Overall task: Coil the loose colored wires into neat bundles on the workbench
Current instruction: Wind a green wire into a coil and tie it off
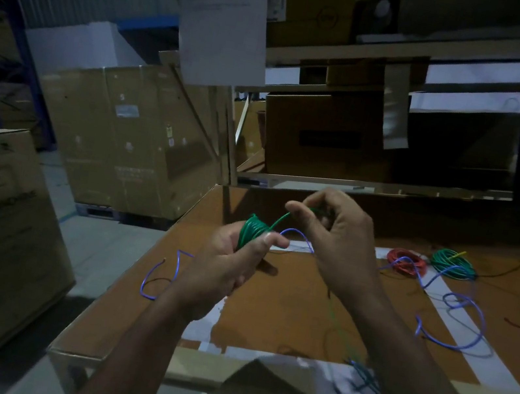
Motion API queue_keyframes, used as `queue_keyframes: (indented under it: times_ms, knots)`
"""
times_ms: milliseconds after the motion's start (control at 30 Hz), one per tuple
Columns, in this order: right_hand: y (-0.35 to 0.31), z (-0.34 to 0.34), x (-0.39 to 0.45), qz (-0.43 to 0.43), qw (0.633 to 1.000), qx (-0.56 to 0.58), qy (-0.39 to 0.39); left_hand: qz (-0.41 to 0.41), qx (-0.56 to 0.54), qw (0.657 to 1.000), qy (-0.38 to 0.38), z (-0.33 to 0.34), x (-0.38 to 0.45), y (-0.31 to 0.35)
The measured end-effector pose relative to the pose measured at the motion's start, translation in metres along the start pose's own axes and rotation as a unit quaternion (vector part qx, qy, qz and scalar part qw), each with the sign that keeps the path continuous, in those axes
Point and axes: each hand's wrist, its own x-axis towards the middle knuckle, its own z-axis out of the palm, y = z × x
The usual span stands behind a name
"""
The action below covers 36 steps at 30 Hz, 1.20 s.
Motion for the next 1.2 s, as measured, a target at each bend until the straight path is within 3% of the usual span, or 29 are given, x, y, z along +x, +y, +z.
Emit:
queue_keyframes:
  times_ms: [167,300,400,600,733,800,867,1000,1200]
  knots:
    - [0.006,0.009,-0.007,0.052,0.994,0.013,-0.095,-0.007,-0.288,0.957,0.039,-0.003,0.002,0.007]
    - [0.017,0.016,-0.020,0.086,0.971,-0.005,-0.225,0.028,-0.415,0.905,0.084,-0.015,0.007,0.009]
    - [0.025,0.017,-0.030,0.097,0.958,-0.024,-0.269,0.061,-0.427,0.899,0.075,-0.025,0.012,0.014]
    - [0.029,0.024,-0.046,-0.009,0.924,-0.202,-0.324,0.071,-0.419,0.899,0.103,-0.033,0.016,0.015]
    - [0.012,0.024,-0.048,-0.078,0.910,-0.186,-0.363,0.094,-0.323,0.930,0.149,-0.029,0.022,0.004]
    - [0.001,0.023,-0.045,-0.089,0.925,-0.153,-0.335,0.084,-0.214,0.958,0.170,-0.026,0.022,-0.004]
    - [-0.004,0.019,-0.038,-0.086,0.954,-0.118,-0.263,0.062,-0.104,0.982,0.142,-0.023,0.019,-0.013]
    - [-0.005,0.010,-0.023,-0.058,0.985,-0.086,-0.136,0.011,0.058,0.994,0.095,-0.016,0.011,-0.018]
    - [0.007,0.000,-0.009,-0.087,0.979,-0.167,-0.078,-0.014,0.037,0.999,0.014,-0.001,0.001,-0.008]
